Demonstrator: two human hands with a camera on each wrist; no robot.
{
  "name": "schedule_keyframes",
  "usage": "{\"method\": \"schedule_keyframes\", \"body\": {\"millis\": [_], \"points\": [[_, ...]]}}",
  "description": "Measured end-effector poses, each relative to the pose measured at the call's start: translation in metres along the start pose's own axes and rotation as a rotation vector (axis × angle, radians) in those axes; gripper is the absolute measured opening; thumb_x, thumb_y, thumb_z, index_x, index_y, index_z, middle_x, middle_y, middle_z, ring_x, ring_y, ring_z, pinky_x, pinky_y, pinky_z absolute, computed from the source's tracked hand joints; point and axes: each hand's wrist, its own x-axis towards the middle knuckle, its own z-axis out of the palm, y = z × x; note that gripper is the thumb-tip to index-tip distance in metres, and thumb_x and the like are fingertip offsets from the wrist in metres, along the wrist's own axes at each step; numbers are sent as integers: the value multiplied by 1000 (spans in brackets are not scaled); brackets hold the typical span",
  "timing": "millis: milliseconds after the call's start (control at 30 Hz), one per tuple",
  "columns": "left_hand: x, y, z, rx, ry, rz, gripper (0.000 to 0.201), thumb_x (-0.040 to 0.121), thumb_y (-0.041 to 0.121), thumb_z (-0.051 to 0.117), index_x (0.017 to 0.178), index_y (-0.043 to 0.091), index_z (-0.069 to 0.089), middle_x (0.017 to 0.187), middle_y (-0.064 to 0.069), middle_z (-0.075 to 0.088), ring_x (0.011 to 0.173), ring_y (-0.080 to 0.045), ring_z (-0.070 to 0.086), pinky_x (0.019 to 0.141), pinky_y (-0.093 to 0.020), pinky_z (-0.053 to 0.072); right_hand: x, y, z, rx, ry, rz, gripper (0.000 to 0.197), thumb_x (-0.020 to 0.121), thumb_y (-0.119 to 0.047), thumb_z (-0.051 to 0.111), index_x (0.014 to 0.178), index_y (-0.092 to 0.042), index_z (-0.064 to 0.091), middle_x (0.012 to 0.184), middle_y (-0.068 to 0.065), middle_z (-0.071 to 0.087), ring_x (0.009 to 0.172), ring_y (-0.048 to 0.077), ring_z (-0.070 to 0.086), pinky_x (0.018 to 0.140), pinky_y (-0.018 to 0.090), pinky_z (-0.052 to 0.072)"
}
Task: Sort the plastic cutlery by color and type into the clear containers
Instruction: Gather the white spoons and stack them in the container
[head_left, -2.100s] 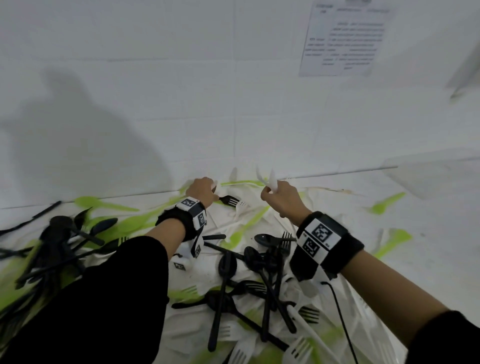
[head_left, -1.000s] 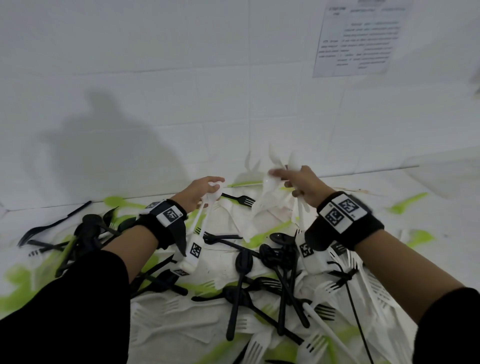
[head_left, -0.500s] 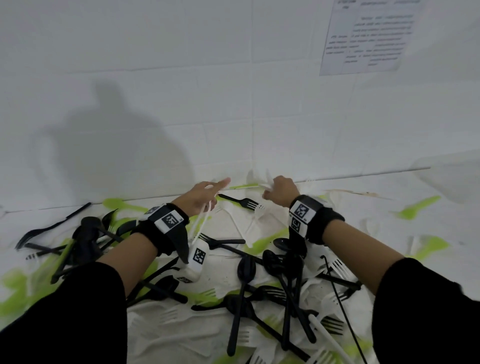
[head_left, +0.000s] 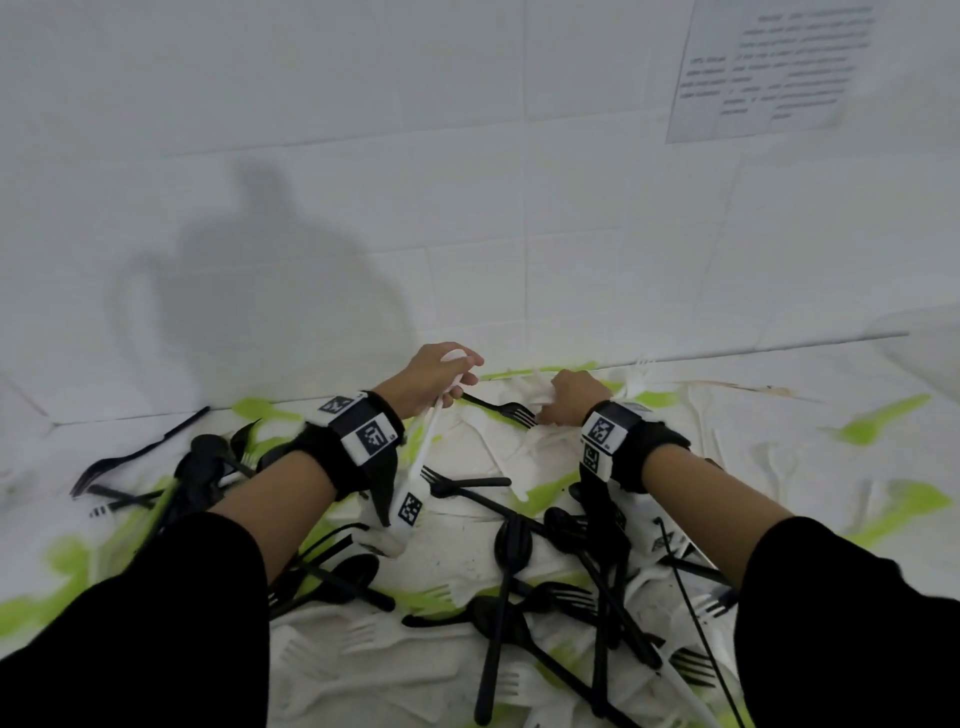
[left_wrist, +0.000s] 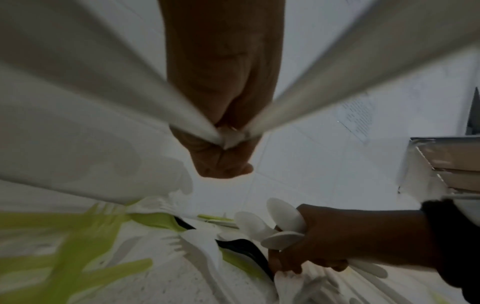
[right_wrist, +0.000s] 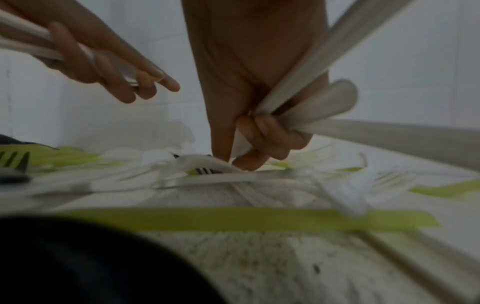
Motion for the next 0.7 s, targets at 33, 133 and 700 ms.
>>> {"method": "schedule_keyframes", "body": {"millis": [33,133,700], "points": [[4,2,3,40,50,5,8,95,15,51,91,11,58,74,-5,54,51,-11,40,34,-12,31,-1,-1,0,-24,8,-1,47,82,-32,68,116,-4,50,123,14,56,113,30,55,84,33,45],[17,-2,5,310,120,82,11,85,19,65,82,13,56,77,-4,57,47,-10,47,36,-12,33,-5,0,-1,-22,-9,4,50,82,-28,68,120,-2,48,123,14,54,112,30,54,83,33,45],[22,-29,32,826,21,9,15,85,16,56,86,1,57,66,-6,52,96,-37,62,75,-33,46,-55,15,-50,1045,501,-101,23,86,-28,57,67,-19,65,69,-4,65,58,7,44,50,20,33]]}}
